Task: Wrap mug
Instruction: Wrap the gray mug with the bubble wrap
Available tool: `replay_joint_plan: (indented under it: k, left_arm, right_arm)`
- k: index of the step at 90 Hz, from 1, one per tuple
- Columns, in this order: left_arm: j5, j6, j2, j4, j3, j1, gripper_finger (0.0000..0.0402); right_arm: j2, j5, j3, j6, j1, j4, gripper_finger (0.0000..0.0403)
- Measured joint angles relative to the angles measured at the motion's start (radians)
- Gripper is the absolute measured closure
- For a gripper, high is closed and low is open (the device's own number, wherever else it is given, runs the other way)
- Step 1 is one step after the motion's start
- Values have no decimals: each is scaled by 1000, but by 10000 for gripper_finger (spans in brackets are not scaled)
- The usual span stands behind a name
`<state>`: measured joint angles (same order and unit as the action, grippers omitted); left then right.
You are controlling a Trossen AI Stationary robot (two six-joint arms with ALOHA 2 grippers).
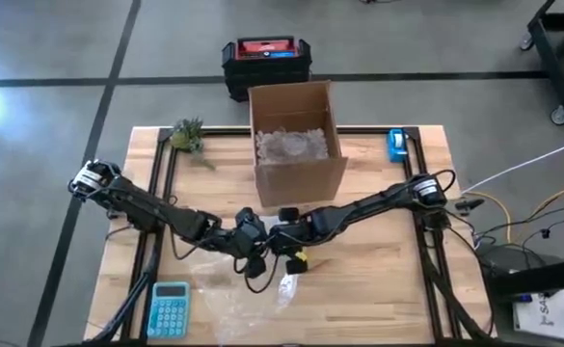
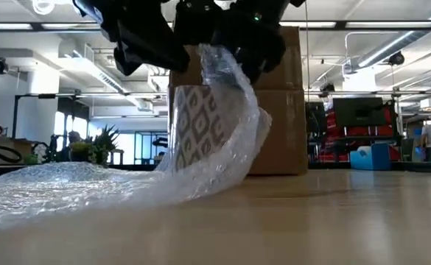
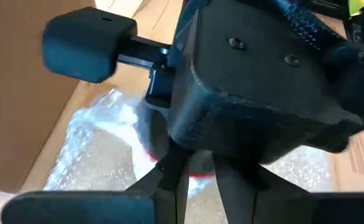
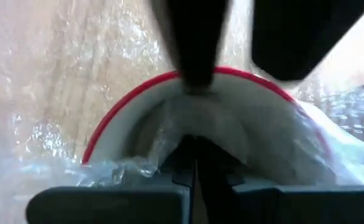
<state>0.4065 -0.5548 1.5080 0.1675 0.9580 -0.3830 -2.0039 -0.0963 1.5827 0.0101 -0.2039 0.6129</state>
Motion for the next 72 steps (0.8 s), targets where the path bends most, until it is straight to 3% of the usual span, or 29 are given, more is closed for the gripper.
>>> replay_joint_plan:
  k: [31,43,72]
  left_arm:
    - [6,-1,51,5,-7,3,342]
    - [6,-1,52,4,-10,3,342]
    - [6,-8,48,19,-14,2,342]
  right_arm:
    - [91,-2,80,-12,2,122,400]
    - [100,137,80,-22,1,110,400]
    - [-23,119,64,-29,28,103,400]
